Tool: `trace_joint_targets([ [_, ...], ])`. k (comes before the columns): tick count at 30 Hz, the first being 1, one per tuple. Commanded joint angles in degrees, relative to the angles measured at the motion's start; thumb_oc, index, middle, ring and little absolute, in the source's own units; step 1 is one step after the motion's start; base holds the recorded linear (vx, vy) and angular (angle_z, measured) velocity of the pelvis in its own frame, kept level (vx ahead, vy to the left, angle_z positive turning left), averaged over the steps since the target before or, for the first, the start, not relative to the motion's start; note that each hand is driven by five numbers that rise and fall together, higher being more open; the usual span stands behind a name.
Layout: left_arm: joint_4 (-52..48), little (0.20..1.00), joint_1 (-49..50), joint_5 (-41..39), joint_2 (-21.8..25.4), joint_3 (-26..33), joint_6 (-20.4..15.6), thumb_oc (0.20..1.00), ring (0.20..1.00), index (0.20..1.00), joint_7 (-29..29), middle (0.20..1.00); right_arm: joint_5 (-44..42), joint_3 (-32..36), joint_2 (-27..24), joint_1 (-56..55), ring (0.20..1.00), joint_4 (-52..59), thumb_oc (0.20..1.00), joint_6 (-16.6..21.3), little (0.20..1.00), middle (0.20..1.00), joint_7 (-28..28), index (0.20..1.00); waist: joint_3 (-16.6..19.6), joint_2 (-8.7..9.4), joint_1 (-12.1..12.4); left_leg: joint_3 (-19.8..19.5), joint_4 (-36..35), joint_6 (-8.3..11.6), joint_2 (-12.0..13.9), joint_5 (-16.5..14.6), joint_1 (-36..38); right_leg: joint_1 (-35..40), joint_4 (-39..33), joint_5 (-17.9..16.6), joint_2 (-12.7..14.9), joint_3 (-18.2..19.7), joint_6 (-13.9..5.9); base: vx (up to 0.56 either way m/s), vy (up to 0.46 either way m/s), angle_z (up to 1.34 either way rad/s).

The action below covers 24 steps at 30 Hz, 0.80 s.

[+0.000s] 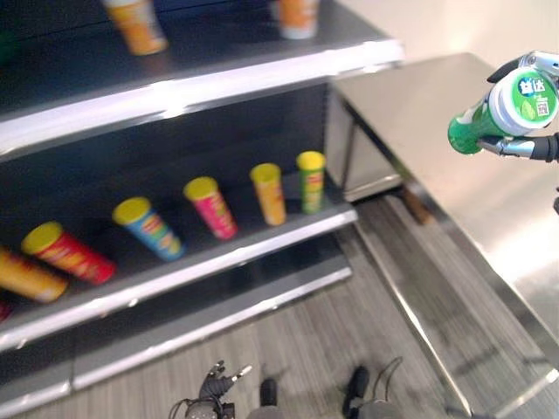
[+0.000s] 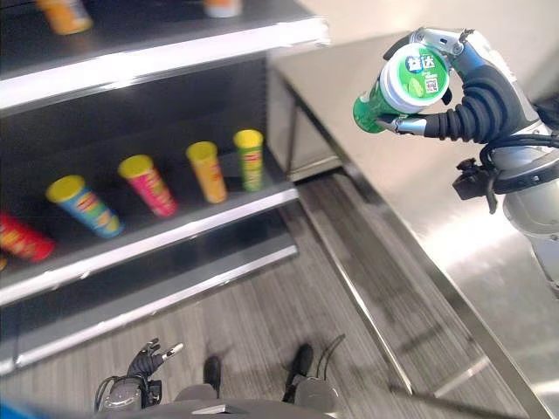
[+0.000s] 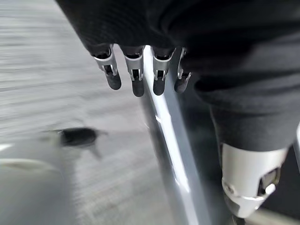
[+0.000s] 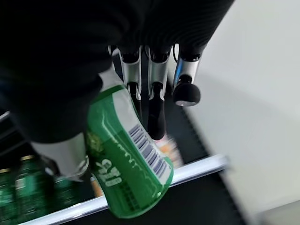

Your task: Put the goods on the table back onto the shelves and tidy them up.

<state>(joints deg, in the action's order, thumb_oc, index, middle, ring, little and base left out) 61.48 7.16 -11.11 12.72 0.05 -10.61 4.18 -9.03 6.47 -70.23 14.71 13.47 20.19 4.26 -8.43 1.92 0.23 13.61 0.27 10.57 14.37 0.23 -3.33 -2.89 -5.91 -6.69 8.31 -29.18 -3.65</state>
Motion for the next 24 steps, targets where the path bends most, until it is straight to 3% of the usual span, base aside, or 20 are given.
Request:
trace_joint_targets([
  [1, 0.26, 1.000, -0.35, -0.98, 4.12, 0.65, -0.79, 1.000, 1.000, 1.000, 0.39, 1.000, -2.04, 2.99, 2.93, 0.90, 0.200, 0.05, 0.200, 1.02, 0.200, 0.200, 0.14, 0.200, 1.88, 1.58, -1.05, -1.42, -4.02, 0.79, -0.25, 1.37, 2.06, 2.46, 1.63, 6.69, 2.06, 6.01, -7.62, -0.05, 0.265, 0.45],
  [3, 0.80, 1.000, -0.13, -1.07, 4.55, 1.41, -0.72, 1.000, 1.000, 1.000, 0.48, 1.000, -1.75, 2.14, 3.86, 1.83, 0.200, -0.23, 0.200, 0.72, 0.200, 0.200, -0.04, 0.200, 1.73, 1.22, -0.58, -2.17, -4.64, 0.04, -1.95, 0.90, 1.68, 1.51, 1.94, 5.46, 3.97, 5.56, -8.26, -0.08, 0.227, 0.37],
  [8, 1.84, 1.000, 0.69, -2.81, 5.74, 3.73, -0.95, 1.000, 1.000, 1.000, 1.03, 1.000, -0.88, -3.37, 5.83, 8.28, 0.200, -2.26, 0.200, -0.21, 0.200, 0.200, 0.15, 0.200, 0.79, 2.63, 1.61, -4.15, -3.29, -2.52, -7.06, -1.67, -0.02, -0.41, 2.63, 2.08, 9.11, 6.37, -10.52, -0.07, 0.226, 0.43],
  [13, 3.17, 1.000, 1.31, -4.10, 6.20, 4.96, -1.00, 1.000, 1.000, 1.000, 1.05, 1.000, -0.36, -6.99, 6.22, 12.92, 0.200, -4.52, 0.200, -1.17, 0.200, 0.200, 0.39, 0.200, 0.62, 3.31, 3.00, -4.91, -3.32, -3.69, -10.06, -2.25, -1.11, -1.86, 2.37, -0.27, 12.07, 6.92, -11.35, -0.07, 0.179, 0.07],
  [17, 3.52, 1.000, 1.68, -3.74, 6.69, 5.38, -0.85, 1.000, 1.000, 1.000, 0.89, 1.000, 0.60, -8.18, 6.76, 13.87, 0.200, -6.35, 0.200, -1.61, 0.200, 0.200, 1.06, 0.200, 0.48, 3.92, 3.66, -5.93, -3.06, -4.83, -12.53, -3.36, -0.58, -1.97, 4.47, -0.27, 14.17, 8.26, -11.35, 0.00, 0.151, 0.03],
  [19, 3.31, 1.000, 1.35, -3.56, 7.86, 4.97, -0.69, 1.000, 1.000, 1.000, 0.79, 1.000, 1.56, -7.06, 5.89, 12.41, 0.200, -6.00, 0.200, -2.18, 0.200, 0.200, 1.42, 0.200, -0.38, 4.10, 2.63, -7.59, -3.50, -5.61, -13.24, -2.92, -0.56, -3.51, 7.06, -0.33, 12.99, 14.26, -11.14, 0.03, 0.077, 0.34],
  [21, 3.35, 1.000, 1.36, -3.29, 8.32, 4.37, -0.94, 1.000, 1.000, 1.000, 0.50, 1.000, 1.91, -6.15, 5.56, 11.71, 0.200, -6.18, 0.200, -2.21, 0.200, 0.200, 1.79, 0.200, -0.23, 3.34, 1.82, -8.49, -4.56, -6.00, -13.43, -2.57, 0.04, -4.82, 6.54, 1.33, 8.65, 21.26, -11.01, 0.08, 0.088, 0.78],
  [24, 3.35, 1.000, 0.53, -3.15, 8.57, 3.54, -1.21, 1.000, 1.000, 1.000, 0.04, 1.000, 1.43, -5.15, 4.67, 10.88, 0.200, -5.72, 0.200, -1.47, 0.200, 0.200, 1.92, 0.200, -0.82, 3.07, 0.38, -10.17, -4.79, -6.56, -13.92, -2.51, 0.50, -8.49, 6.11, 2.60, 4.33, 25.88, -10.57, 0.08, 0.052, -0.04],
])
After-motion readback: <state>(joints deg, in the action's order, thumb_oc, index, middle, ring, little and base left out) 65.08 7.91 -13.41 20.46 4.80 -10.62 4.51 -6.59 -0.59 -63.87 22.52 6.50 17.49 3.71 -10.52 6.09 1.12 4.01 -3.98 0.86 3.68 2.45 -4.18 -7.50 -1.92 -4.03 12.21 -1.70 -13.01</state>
